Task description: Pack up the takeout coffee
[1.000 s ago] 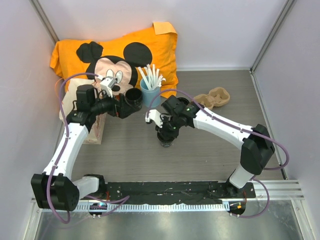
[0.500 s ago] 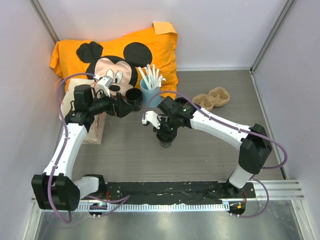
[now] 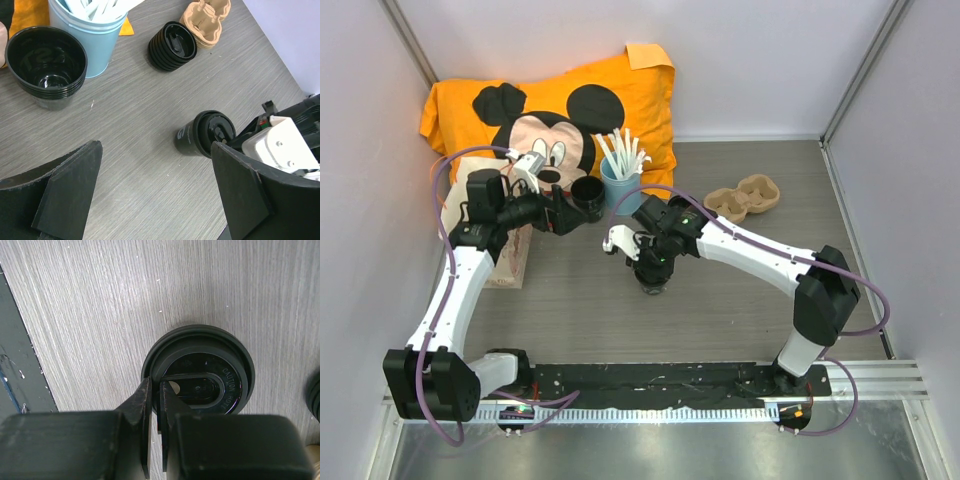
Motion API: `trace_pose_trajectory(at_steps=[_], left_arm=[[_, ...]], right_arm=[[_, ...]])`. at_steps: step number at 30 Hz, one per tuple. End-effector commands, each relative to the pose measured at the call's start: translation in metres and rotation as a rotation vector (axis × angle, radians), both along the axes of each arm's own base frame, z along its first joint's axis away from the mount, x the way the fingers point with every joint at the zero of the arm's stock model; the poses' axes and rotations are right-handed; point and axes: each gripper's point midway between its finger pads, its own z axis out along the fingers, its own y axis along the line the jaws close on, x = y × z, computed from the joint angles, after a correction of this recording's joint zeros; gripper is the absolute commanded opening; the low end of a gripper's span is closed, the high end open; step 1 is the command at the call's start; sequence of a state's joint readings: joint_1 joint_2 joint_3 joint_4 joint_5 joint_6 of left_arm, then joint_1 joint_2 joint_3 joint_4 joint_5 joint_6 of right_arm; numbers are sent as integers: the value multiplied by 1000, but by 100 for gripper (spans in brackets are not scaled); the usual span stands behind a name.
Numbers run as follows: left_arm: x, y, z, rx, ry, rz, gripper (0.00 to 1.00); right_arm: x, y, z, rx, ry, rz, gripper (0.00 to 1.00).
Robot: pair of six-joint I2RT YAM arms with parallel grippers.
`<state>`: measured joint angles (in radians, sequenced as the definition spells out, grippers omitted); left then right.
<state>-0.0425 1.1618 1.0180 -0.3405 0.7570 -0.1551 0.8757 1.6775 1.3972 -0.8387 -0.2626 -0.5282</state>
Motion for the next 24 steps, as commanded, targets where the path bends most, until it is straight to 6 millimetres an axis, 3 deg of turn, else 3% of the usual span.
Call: trace_pose_trajectory(at_steps=[1, 10, 12, 14, 24], left_arm=[[-1, 0, 16, -20, -65, -11, 95], [-1, 0, 15, -22, -63, -12, 95], [-1, 1, 16, -22, -65, -12, 95], [0, 1, 15, -22, -62, -10, 95], [1, 2, 15, -22, -63, -7, 95]], right_arm=[[7, 10, 9, 20, -37, 13, 1], [6, 10, 7, 14, -31, 14, 2], [6, 10, 7, 11, -33, 14, 19], [7, 9, 7, 8, -41, 14, 26], [8, 8, 15, 21, -61, 20, 37]])
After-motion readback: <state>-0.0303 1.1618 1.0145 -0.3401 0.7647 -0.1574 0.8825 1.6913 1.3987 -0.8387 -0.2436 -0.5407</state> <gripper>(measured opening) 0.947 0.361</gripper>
